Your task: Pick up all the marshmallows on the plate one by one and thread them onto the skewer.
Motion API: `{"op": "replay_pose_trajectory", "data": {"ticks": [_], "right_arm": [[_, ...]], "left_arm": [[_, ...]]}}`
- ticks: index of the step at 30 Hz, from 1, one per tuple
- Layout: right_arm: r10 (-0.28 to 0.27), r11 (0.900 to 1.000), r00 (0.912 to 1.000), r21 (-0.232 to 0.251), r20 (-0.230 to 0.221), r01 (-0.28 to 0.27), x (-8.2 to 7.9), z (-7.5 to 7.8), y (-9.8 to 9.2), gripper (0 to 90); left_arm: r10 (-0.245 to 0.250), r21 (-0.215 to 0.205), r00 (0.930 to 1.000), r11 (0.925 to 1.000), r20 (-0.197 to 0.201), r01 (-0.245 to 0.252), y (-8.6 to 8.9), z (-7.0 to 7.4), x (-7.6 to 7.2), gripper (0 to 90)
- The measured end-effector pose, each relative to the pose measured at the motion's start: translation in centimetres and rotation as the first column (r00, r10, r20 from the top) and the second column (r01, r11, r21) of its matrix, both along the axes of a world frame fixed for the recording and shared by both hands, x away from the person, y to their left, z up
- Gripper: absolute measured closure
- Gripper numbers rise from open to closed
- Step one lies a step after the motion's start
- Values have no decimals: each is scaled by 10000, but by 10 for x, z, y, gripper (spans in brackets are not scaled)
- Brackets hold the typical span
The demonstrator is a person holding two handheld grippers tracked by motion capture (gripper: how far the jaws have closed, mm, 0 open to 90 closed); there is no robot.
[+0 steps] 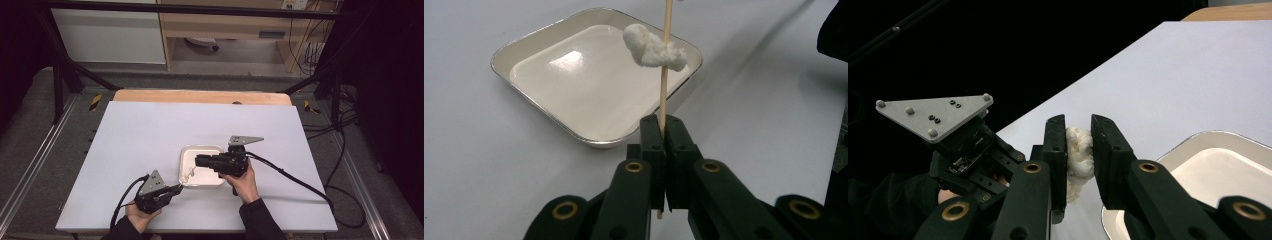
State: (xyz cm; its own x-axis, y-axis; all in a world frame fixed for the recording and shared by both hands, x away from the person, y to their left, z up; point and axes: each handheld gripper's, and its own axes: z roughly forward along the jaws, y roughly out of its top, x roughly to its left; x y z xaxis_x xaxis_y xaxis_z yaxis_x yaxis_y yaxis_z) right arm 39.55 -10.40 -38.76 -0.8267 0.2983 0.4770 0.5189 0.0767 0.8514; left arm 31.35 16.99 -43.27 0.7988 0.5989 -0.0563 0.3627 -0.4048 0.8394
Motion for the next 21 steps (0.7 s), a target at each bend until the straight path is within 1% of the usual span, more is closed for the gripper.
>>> {"op": "replay_pose_trajectory", "data": {"ticks": [6,17,21], "right_arm": [[-10,10000,10000,77,69,9,-3,-4,3,783],[-45,9999,9997,133,259,41,-8,-10,7,785],[-24,9998,9998,201,211,20,-10,-11,8,786]], "left_arm": [[3,102,10000,9999,-81,-2,-1,-1,0,887],[31,133,9999,9999,-153,-29,-1,-1,0,889],[19,132,9999,9999,-141,-17,-2,-1,0,889]]}}
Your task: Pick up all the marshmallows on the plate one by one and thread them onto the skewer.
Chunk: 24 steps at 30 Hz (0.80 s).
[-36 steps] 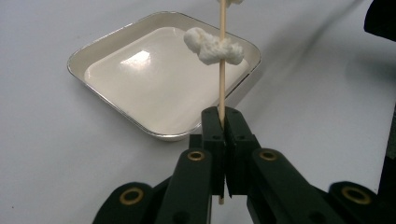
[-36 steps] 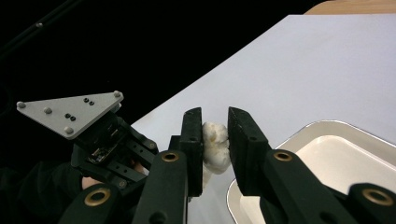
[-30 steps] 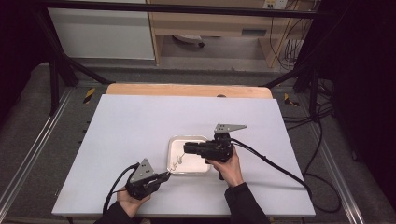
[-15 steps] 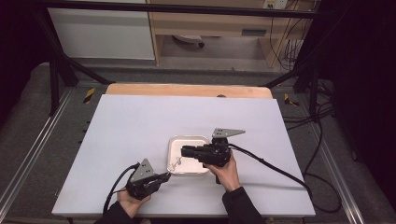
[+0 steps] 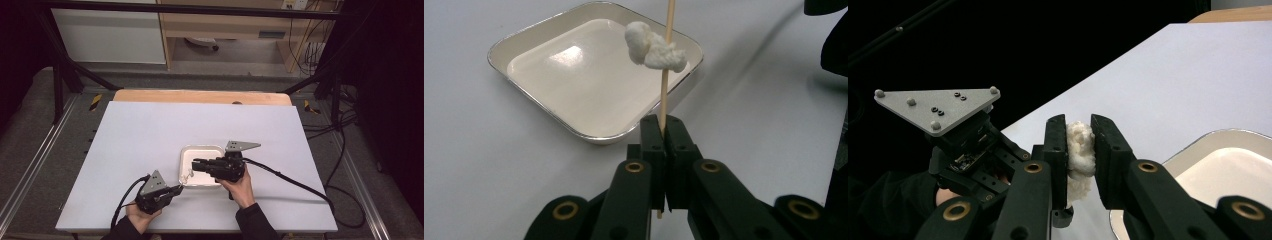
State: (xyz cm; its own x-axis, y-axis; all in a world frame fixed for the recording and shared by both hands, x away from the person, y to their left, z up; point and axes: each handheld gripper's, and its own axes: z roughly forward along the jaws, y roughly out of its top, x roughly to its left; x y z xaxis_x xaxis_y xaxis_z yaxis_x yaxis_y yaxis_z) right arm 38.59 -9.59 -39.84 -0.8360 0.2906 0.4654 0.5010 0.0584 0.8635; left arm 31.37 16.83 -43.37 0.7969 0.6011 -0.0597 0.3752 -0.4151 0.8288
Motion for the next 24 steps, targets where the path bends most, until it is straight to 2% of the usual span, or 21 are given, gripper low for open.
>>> {"op": "replay_pose_trajectory", "data": {"ticks": [24], "right_arm": [[134,9995,9999,288,11,-135,-4,-7,5,787]], "left_arm": [[-59,-35,10000,10000,-12,59,-4,-2,-1,889]]}}
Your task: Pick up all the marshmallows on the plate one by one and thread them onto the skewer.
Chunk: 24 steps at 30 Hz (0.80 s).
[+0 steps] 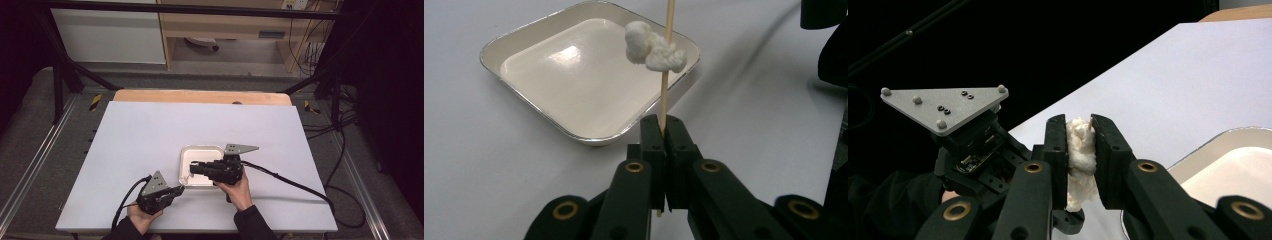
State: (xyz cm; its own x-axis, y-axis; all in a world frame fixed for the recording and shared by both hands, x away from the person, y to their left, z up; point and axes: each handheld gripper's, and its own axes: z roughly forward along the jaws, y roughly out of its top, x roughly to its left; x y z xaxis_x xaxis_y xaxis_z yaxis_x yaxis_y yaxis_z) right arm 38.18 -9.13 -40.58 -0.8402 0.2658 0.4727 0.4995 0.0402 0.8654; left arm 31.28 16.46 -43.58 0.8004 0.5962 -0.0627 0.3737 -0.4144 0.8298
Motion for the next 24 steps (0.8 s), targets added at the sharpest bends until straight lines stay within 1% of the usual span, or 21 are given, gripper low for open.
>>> {"op": "replay_pose_trajectory", "data": {"ticks": [13,14,15,16,17,18,19,21,23,24], "right_arm": [[88,9999,10000,56,-45,-88,-1,-3,2,789],[114,9999,9999,30,-111,-114,-2,-4,3,789],[246,9996,9994,-149,-237,-249,-2,-7,4,788],[472,9975,9981,-516,-400,-492,-2,-10,8,785],[444,9982,9986,-402,-301,-456,-4,-16,12,785],[445,9987,9984,-222,-355,-453,-5,-17,13,782],[475,9987,9984,-167,-308,-481,-4,-17,13,775],[500,9985,9984,-201,-257,-506,-3,-15,11,763],[339,9992,9994,-222,-97,-341,-4,-10,9,724],[231,9995,9997,-197,40,-230,-4,-7,8,618]], "left_arm": [[-52,-84,10000,10000,-22,52,-1,0,0,889],[-92,-301,10000,9995,37,93,-1,1,-1,888],[-169,-672,9998,9976,135,178,0,3,-1,889],[-101,-533,9998,9985,175,110,-3,8,-1,889],[-35,-400,9990,9992,446,53,-4,7,-2,889],[-64,-598,9993,9982,359,86,-2,6,-2,888],[-113,-759,9997,9970,237,130,0,6,-1,888],[-124,-754,9996,9970,269,144,1,6,-1,888],[-137,-625,9996,9979,243,152,0,5,-1,888],[-84,-615,9997,9981,234,98,0,4,-1,888]]}}
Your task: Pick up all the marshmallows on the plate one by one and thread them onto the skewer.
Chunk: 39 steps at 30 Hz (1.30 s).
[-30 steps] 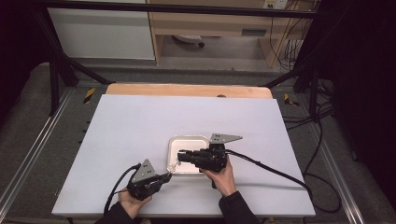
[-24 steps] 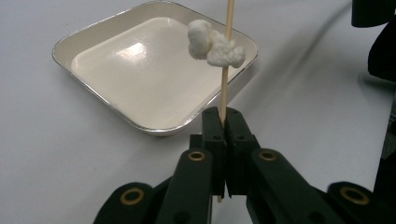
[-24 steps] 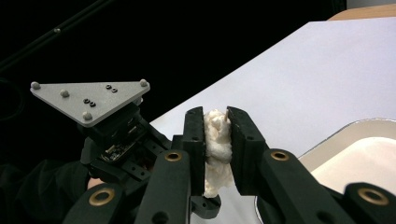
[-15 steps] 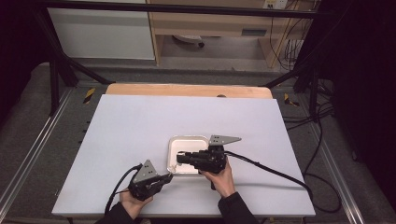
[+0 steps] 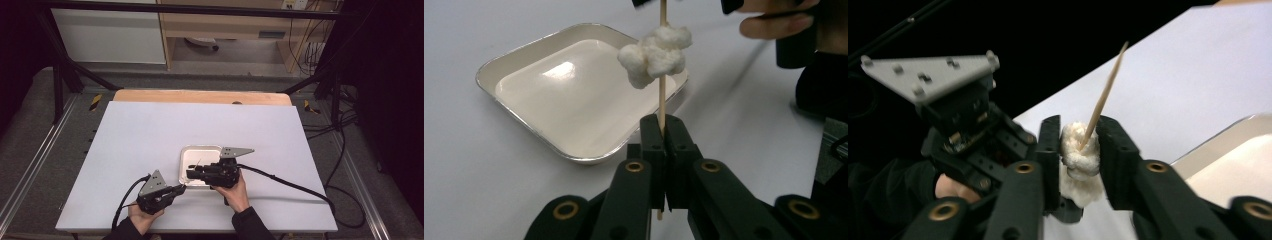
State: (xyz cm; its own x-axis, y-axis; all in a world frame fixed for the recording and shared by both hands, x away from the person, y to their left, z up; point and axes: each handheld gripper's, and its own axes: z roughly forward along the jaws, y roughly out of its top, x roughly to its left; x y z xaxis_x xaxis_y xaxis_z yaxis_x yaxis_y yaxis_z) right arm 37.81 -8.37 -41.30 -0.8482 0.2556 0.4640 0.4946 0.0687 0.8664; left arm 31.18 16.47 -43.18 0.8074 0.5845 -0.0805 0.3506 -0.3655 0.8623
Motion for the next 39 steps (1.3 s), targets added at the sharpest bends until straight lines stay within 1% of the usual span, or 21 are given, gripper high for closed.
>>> {"op": "replay_pose_trajectory", "data": {"ticks": [1,2,3,5,7,9,12,15,16,18,21,23,26,28,29,30,34,36,38,39], "right_arm": [[-114,9999,9999,1,23,114,0,3,-1,566],[-151,9999,9999,-73,76,152,0,5,-2,537],[-221,9996,9996,-165,161,223,0,7,-4,488],[-473,9980,9981,-389,385,488,0,10,-6,368],[-651,9961,9958,-560,639,687,0,12,-8,318],[-796,9939,9936,-698,799,852,1,14,-11,251],[-1011,9871,9883,-1122,1138,1139,2,16,-15,179],[-1191,9782,9848,-1548,1264,1382,2,15,-23,120],[-1293,9744,9834,-1673,1276,1499,3,14,-27,106],[-1388,9674,9807,-1928,1378,1640,4,11,-36,79],[-1591,9559,9777,-2263,1371,1873,4,5,-51,62],[-1740,9462,9750,-2507,1382,2044,4,1,-62,51],[-1955,9285,9701,-2915,1436,2302,4,-6,-76,33],[-2031,9199,9697,-3129,1358,2365,3,-10,-85,24],[-2041,9165,9694,-3212,1367,2383,3,-12,-89,22],[-2072,9126,9688,-3299,1362,2416,3,-14,-93,16],[-2210,8987,9660,-3566,1345,2552,3,-21,-106,6],[-2280,8939,9647,-3643,1320,2612,3,-24,-111,6],[-2370,8883,9619,-3706,1362,2714,2,-28,-115,7],[-2392,8836,9613,-3798,1365,2738,2,-29,-117,7]], "left_arm": [[38,-42,10000,10000,-22,-38,1,0,0,888],[78,-90,10000,9999,-25,-79,2,0,1,888],[116,-132,9999,9998,4,-116,3,0,1,888],[169,-200,9999,9997,1,-169,4,1,1,888],[193,-226,9998,9996,-19,-194,6,1,1,888],[203,-220,9998,9996,-24,-203,6,1,2,888],[246,-197,9997,9995,-49,-247,7,1,3,887],[273,-217,9995,9994,-136,-276,9,1,4,887],[249,-229,9997,9994,-72,-251,9,1,6,886],[228,-225,9997,9995,-68,-229,10,1,8,886],[235,-199,9994,9995,-269,-241,10,1,10,885],[244,-123,9992,9996,-324,-248,10,2,10,885],[226,-72,9992,9997,-343,-228,10,3,12,884],[222,-51,9990,9997,-392,-224,10,3,12,884],[226,-46,9989,9997,-413,-229,9,4,12,884],[323,35,9978,9995,-574,-322,10,4,11,883],[311,135,9977,9994,-599,-304,9,7,13,883],[320,161,9976,9994,-610,-310,8,10,14,883],[304,275,9976,9992,-624,-288,8,12,16,883],[310,299,9976,9991,-623,-292,8,14,16,883]]}}
